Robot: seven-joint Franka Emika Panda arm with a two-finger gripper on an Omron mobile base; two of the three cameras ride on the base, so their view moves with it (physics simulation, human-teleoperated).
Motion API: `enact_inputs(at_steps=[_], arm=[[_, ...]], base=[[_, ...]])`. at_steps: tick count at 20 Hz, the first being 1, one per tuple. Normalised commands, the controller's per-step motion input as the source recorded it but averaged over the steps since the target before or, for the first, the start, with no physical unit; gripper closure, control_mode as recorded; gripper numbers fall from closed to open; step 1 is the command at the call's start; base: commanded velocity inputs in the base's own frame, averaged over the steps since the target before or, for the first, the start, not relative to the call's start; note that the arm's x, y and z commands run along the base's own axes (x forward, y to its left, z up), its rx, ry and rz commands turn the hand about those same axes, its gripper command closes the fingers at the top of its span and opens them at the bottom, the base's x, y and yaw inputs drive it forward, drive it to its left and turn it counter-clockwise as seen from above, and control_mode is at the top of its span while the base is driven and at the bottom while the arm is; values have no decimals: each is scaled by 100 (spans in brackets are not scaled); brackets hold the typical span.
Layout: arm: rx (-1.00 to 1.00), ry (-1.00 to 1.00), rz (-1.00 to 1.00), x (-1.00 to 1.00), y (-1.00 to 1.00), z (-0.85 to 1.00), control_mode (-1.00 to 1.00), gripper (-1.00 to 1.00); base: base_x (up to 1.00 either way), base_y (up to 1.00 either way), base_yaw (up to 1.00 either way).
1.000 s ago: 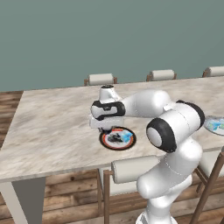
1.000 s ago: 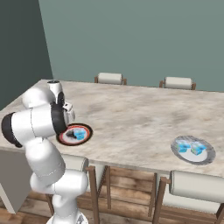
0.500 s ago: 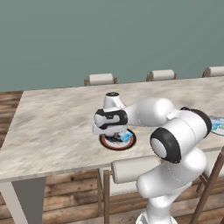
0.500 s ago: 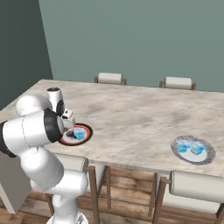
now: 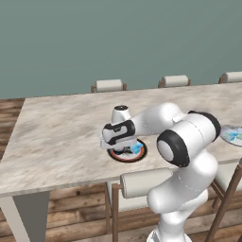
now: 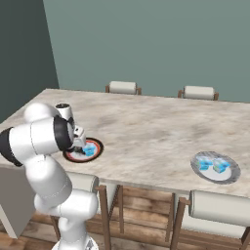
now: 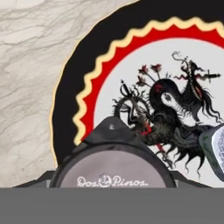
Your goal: Place two yogurt containers on each plate.
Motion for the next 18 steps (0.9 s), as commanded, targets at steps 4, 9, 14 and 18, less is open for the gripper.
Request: enact_inputs(at_steps=[4,9,14,18], arm=[[0,0,0,22,0,-8,-100,100],[0,0,0,24,-6,0,-100,100],[0,0,0,0,-16,0,-100,100],[0,0,0,-10,-25,-3,-100,100]], base=[[0,0,0],[0,0,0],[0,0,0],[0,0,0]])
